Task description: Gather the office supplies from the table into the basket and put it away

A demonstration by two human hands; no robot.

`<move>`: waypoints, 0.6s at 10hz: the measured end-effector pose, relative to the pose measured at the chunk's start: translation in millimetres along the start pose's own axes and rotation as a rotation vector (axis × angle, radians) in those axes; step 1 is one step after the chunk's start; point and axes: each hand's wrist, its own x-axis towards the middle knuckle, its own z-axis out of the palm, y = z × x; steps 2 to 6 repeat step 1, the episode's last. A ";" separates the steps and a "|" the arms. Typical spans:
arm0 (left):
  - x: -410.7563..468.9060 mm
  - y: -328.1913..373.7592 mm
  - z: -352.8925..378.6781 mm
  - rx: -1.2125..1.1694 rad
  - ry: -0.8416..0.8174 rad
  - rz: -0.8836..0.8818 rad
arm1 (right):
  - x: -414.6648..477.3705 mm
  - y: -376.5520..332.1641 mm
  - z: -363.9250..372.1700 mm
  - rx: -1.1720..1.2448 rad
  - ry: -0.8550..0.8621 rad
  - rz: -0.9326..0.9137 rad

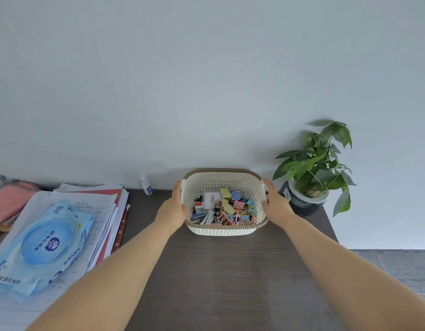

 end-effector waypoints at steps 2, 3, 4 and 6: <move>-5.1 1.9 -20.2 0.035 -0.095 0.010 | -11.2 -3.3 -13.6 -0.080 -0.151 -0.044; -5.1 1.9 -20.2 0.035 -0.095 0.010 | -11.2 -3.3 -13.6 -0.080 -0.151 -0.044; -5.1 1.9 -20.2 0.035 -0.095 0.010 | -11.2 -3.3 -13.6 -0.080 -0.151 -0.044; -5.1 1.9 -20.2 0.035 -0.095 0.010 | -11.2 -3.3 -13.6 -0.080 -0.151 -0.044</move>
